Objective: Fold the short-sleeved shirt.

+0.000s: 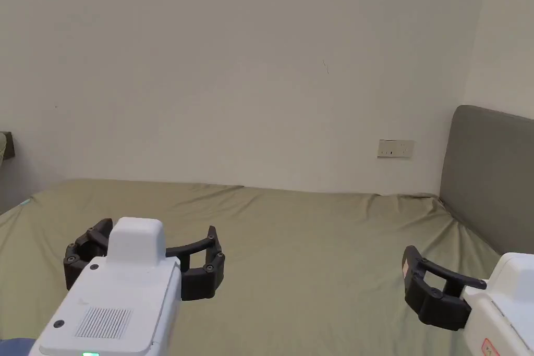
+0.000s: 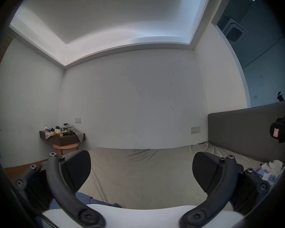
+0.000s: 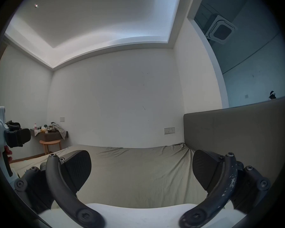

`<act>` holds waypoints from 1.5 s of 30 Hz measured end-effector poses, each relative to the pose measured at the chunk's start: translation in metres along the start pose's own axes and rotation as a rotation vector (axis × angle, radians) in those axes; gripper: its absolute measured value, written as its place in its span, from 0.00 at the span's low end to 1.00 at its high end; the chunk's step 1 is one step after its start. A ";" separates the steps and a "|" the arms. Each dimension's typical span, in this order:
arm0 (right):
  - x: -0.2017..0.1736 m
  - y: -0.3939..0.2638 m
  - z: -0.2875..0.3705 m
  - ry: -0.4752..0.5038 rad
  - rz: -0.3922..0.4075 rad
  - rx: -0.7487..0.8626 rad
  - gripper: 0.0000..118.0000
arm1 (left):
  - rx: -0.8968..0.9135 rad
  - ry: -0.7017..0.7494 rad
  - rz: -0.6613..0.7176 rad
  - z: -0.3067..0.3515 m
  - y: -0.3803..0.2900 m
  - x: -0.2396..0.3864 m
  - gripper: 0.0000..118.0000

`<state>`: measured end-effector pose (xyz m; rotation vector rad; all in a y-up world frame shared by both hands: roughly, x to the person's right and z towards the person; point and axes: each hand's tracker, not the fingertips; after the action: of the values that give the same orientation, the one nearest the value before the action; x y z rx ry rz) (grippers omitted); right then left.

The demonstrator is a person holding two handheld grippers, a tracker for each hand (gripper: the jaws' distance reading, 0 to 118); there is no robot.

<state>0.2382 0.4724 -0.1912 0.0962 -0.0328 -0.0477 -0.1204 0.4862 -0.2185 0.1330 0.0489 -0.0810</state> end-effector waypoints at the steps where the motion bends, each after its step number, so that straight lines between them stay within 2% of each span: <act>1: -0.001 0.000 0.000 -0.002 -0.002 0.000 1.00 | 0.006 -0.003 -0.006 0.000 0.001 0.000 1.00; 45: -0.010 -0.001 0.003 0.013 0.032 -0.022 1.00 | -0.027 -0.007 -0.032 0.002 -0.006 0.003 1.00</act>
<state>0.2284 0.4714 -0.1885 0.0738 -0.0207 -0.0154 -0.1178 0.4797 -0.2174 0.1046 0.0447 -0.1130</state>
